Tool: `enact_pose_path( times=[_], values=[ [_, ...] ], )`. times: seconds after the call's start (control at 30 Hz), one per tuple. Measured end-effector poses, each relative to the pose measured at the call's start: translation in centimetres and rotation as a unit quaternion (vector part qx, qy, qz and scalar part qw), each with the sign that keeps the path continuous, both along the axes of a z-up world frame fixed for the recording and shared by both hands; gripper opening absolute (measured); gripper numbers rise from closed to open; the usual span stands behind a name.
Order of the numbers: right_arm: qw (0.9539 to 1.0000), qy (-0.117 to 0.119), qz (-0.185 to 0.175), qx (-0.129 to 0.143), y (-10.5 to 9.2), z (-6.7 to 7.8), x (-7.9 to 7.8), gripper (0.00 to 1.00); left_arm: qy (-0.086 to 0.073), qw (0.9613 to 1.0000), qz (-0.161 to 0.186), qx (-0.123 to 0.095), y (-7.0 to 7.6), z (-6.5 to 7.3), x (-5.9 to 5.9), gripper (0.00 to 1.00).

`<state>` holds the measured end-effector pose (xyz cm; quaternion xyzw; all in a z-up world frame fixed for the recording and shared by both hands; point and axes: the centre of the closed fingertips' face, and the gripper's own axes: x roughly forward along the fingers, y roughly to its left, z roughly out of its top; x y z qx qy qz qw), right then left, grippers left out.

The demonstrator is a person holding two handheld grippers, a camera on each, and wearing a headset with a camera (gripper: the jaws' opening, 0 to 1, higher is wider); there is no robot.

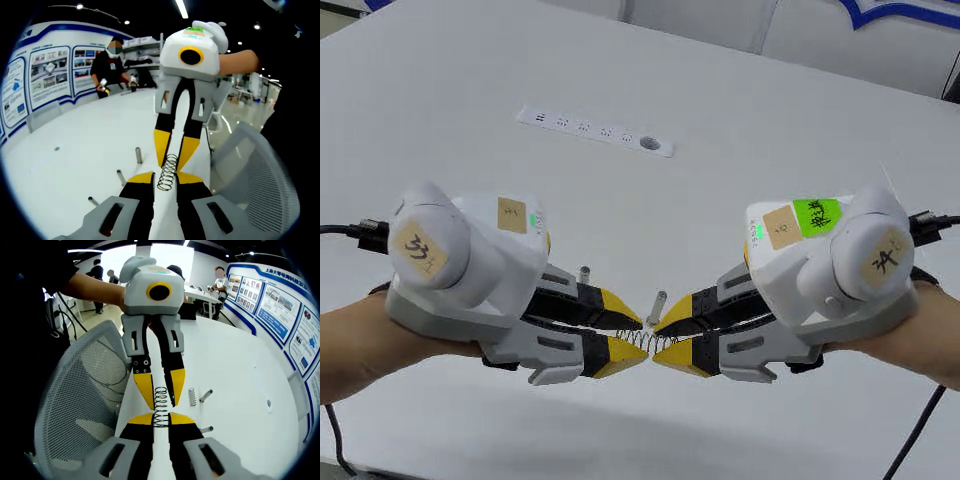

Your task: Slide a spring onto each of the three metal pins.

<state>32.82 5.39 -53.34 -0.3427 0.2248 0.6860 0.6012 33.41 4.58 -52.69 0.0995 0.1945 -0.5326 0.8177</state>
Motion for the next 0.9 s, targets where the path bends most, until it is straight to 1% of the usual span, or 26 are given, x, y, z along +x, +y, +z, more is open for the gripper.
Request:
enact_pose_path(
  times=[0.1, 0.13, 0.2, 0.3, 0.37, 0.4, 0.47, 0.53, 0.63, 0.9],
  values=[
    [1.0000, -0.001, 0.003, -0.001, 0.0, 0.0, -0.1, 0.11, 0.007, 0.9998, -0.014, 0.010, -0.2, -0.3, -0.4, 0.15],
    [1.0000, -0.001, 0.005, -0.002, -0.1, -0.2, -0.2, 0.11, 0.004, 0.9997, -0.017, 0.017, -0.2, -0.4, -0.4, 0.14],
    [1.0000, 0.001, 0.005, -0.003, -0.1, -0.3, -0.2, 0.11, 0.003, 0.9995, -0.021, 0.022, -0.2, -0.5, -0.5, 0.14],
    [1.0000, 0.001, 0.008, -0.004, -0.1, -0.4, -0.5, 0.11, 0.009, 0.9992, -0.026, 0.028, -0.2, -0.7, -0.7, 0.12],
    [0.9999, 0.001, 0.010, -0.005, 0.0, -0.3, -0.6, 0.11, 0.020, 0.9991, -0.026, 0.028, -0.1, -0.8, -0.8, 0.12],
    [0.9999, 0.001, 0.012, -0.005, 0.0, -0.4, -0.7, 0.11, 0.022, 0.9990, -0.028, 0.028, -0.1, -0.8, -0.9, 0.11],
    [0.9999, -0.001, 0.014, -0.001, 0.1, -0.3, -0.7, 0.11, 0.014, 0.9988, -0.033, 0.032, 0.1, -0.7, -1.0, 0.11],
    [0.9999, -0.001, 0.015, 0.006, 0.2, -0.3, -0.7, 0.11, 0.011, 0.9988, -0.034, 0.032, 0.2, -0.7, -1.0, 0.11],
    [0.9998, 0.004, 0.014, 0.011, 0.2, -0.3, -0.8, 0.12, 0.012, 0.9988, -0.038, 0.030, 0.2, -0.6, -1.1, 0.10],
    [1.0000, 0.003, 0.004, 0.008, -0.2, -0.7, -0.3, 0.12, 0.009, 0.9989, -0.038, 0.027, 0.1, -0.4, -0.9, 0.10]
  ],
)
